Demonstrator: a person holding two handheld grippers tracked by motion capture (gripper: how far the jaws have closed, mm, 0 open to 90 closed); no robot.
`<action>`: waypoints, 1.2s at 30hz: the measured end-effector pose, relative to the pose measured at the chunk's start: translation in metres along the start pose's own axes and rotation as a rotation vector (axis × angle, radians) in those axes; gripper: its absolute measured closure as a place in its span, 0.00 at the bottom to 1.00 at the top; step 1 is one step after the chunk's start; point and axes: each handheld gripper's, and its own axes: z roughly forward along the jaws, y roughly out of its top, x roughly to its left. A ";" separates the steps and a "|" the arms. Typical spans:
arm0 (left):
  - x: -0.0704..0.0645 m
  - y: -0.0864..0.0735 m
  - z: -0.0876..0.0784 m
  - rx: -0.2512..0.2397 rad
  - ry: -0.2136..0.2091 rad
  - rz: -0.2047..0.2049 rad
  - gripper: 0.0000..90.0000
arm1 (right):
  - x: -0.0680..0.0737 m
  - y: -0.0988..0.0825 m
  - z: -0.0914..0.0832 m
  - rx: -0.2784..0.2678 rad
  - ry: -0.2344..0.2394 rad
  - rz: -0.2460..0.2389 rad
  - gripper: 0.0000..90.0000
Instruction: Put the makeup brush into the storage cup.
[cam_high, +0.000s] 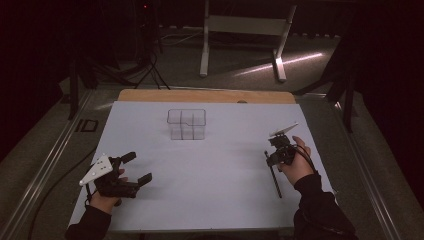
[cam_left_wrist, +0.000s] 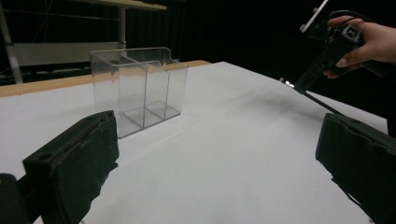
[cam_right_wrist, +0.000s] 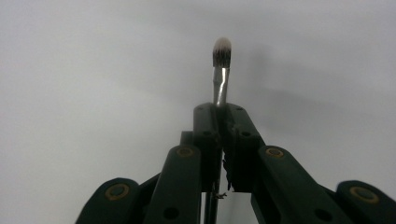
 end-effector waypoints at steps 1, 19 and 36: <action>0.000 0.000 0.000 0.000 0.000 0.000 0.01 | 0.000 0.000 0.000 0.000 0.000 0.000 0.93; 0.000 -0.005 0.006 0.052 0.021 0.005 0.01 | 0.009 -0.011 -0.012 -0.296 0.130 -0.206 0.93; -0.001 -0.005 0.008 0.059 0.006 0.011 0.01 | 0.018 0.003 -0.033 -0.430 0.212 -0.256 0.93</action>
